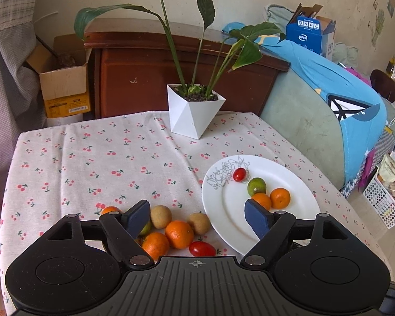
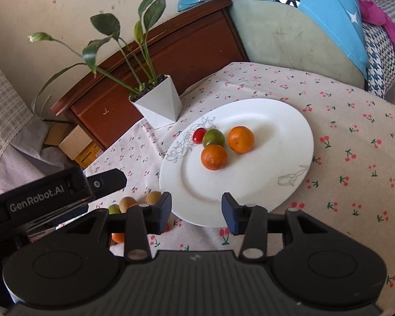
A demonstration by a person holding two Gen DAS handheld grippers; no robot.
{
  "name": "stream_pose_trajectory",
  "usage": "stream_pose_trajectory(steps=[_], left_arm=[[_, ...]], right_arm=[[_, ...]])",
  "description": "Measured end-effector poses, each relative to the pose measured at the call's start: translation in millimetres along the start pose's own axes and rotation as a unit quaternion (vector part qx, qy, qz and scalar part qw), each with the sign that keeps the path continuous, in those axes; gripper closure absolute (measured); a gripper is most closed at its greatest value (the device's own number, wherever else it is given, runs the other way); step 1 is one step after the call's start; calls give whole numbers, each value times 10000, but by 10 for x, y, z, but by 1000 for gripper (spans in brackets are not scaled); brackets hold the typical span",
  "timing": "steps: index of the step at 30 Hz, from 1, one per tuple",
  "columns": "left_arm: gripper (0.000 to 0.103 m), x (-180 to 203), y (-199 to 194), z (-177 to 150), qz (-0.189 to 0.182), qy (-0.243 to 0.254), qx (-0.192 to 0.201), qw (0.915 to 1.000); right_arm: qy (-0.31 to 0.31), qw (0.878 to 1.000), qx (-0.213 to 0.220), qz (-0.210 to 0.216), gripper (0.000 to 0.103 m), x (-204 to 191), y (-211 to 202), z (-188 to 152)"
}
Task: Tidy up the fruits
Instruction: 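Withdraw both open tools from the plate back toward the fruit cluster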
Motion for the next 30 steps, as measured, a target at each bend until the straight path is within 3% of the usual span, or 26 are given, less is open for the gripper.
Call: stream_pose_trajectory(steps=[3, 7, 18, 30], left_arm=[[23, -71, -79, -45, 62, -57, -27, 10000], [23, -162, -160, -100, 134, -127, -65, 9998], [23, -365, -338, -230, 410, -46, -233, 9989], [23, -766, -463, -324, 789, -366, -354, 9956]], right_arm=[[-308, 9995, -14, -40, 58, -95, -43, -69], [-468, 9989, -95, -22, 49, -149, -81, -155], [-838, 9958, -339, 147, 48, -236, -215, -376], [-1094, 9930, -345, 282, 48, -295, -327, -448]])
Point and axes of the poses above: each gripper's, at about its wrist camera, not at the fingertips, and y roughly the way its jaws point, x to its right, z to its top, the point moved 10 cm from there along y, roughly the way its jaws point, and after that the axes turned 6 degrees about -z, right-handed, at the moved point
